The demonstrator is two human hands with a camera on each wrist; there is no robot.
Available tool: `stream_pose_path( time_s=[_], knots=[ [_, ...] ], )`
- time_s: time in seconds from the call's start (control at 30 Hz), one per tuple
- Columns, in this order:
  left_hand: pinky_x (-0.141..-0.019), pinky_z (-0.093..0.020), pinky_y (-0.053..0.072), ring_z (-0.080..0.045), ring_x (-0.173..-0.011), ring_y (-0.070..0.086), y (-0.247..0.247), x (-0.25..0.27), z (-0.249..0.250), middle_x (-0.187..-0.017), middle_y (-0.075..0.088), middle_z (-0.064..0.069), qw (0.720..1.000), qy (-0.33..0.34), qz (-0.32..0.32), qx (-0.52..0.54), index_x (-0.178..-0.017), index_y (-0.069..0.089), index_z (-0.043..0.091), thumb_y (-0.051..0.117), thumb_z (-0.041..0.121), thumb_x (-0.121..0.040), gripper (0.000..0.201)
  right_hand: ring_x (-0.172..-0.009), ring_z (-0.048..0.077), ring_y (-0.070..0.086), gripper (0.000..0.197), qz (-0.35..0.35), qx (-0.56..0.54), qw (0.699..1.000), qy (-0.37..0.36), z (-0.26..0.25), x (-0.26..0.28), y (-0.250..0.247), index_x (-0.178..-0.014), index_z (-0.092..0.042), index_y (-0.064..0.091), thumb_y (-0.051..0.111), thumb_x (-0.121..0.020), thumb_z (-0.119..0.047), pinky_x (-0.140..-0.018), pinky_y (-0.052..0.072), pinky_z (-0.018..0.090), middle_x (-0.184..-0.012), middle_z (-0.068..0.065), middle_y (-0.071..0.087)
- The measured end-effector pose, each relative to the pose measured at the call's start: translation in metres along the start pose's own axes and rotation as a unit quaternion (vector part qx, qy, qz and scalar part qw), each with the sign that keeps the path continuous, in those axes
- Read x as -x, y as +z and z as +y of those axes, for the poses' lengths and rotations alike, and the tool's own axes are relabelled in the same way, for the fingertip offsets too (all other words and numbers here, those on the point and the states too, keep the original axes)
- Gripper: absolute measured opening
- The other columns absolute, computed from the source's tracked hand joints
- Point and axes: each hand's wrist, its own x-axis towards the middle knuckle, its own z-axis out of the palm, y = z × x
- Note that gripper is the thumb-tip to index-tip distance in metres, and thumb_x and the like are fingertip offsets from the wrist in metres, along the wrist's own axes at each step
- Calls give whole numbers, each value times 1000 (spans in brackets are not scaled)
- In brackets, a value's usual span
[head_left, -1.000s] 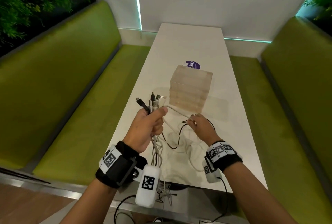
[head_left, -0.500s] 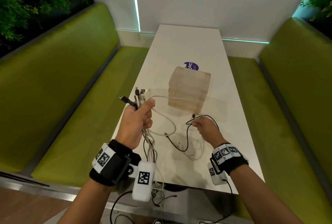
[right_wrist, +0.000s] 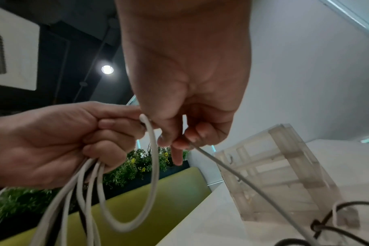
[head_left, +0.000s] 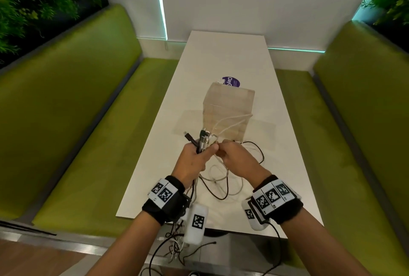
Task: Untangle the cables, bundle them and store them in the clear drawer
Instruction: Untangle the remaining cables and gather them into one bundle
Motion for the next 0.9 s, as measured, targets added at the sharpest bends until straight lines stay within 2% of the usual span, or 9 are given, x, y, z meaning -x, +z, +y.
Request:
stream_pose_path(
  time_s=[0.1, 0.2, 0.27, 0.4, 0.57, 0.67, 0.77, 0.83, 0.9],
  knots=[
    [-41, -21, 25, -7, -42, 25, 1, 3, -1, -48, 32, 12, 1000, 23, 8, -18, -65, 51, 19, 62, 19, -92, 29, -79, 28, 57, 20, -9, 3, 1000, -5, -3, -2, 2, -87, -1, 63, 46, -93, -11, -71, 46, 40, -89, 17, 62],
    [-42, -22, 23, -8, -43, 23, -3, 5, 2, -47, 31, 12, 999, 23, 35, 16, -59, 44, 20, 61, 21, -93, 37, -79, 24, 54, 22, -28, 41, 999, -18, 6, -5, 10, -96, -3, 66, 51, -94, -18, -72, 45, 38, -87, 12, 58],
    [-42, -22, 21, -8, -42, 20, -12, 7, 12, -47, 28, 12, 996, 36, 54, 61, -58, 40, 20, 60, 21, -93, 41, -80, 21, 53, 21, -51, 39, 998, 24, 25, -8, 14, -93, -1, 67, 53, -93, -18, -73, 42, 36, -86, 9, 56],
    [-45, -29, 11, -8, -43, 16, -39, 10, 33, -49, 23, 11, 979, 72, 89, 168, -67, 46, 15, 58, 15, -94, 29, -85, 29, 59, 23, -57, 43, 990, 121, 70, -2, 23, -87, -1, 64, 51, -92, -19, -71, 44, 37, -89, 16, 65],
    [-45, -26, 15, -11, -45, 13, -57, 15, 38, -48, 23, 9, 969, 104, 113, 192, -84, 50, 7, 59, 15, -93, 16, -79, 25, 53, 24, -12, -1, 988, 152, 90, 5, 20, -82, -1, 63, 56, -92, -22, -69, 38, 36, -81, 12, 58],
    [-45, -26, 15, -13, -47, 11, -60, 16, 36, -47, 23, 8, 967, 101, 125, 197, -89, 50, 5, 58, 13, -94, 12, -74, 20, 54, 13, 9, -114, 978, 172, 82, 10, 6, -96, -8, 62, 64, -86, -15, -67, 44, 34, -79, 4, 59],
    [-44, -25, 15, -10, -45, 14, -62, 15, 27, -48, 24, 8, 982, 61, 97, 152, -80, 51, 6, 59, 14, -92, 16, -67, 13, 57, 38, 55, -205, 969, 126, 53, 22, -17, -114, -28, 54, 67, -83, -11, -63, 46, 26, -80, 9, 67],
    [-45, -26, 16, -10, -45, 17, -60, 16, 20, -49, 27, 10, 997, 19, 41, 69, -71, 50, 10, 61, 15, -92, 24, -62, 6, 56, 60, 77, -249, 963, 74, 25, 31, -34, -131, -39, 41, 65, -84, -9, -64, 46, 17, -78, 5, 70],
    [-45, -26, 17, -11, -45, 20, -54, 19, 14, -49, 30, 11, 1000, -11, -21, -12, -63, 46, 19, 62, 15, -92, 33, -58, 6, 53, 75, 67, -292, 954, 32, 1, 39, -49, -142, -43, 26, 62, -87, -6, -65, 47, 16, -76, 5, 70]
  ],
)
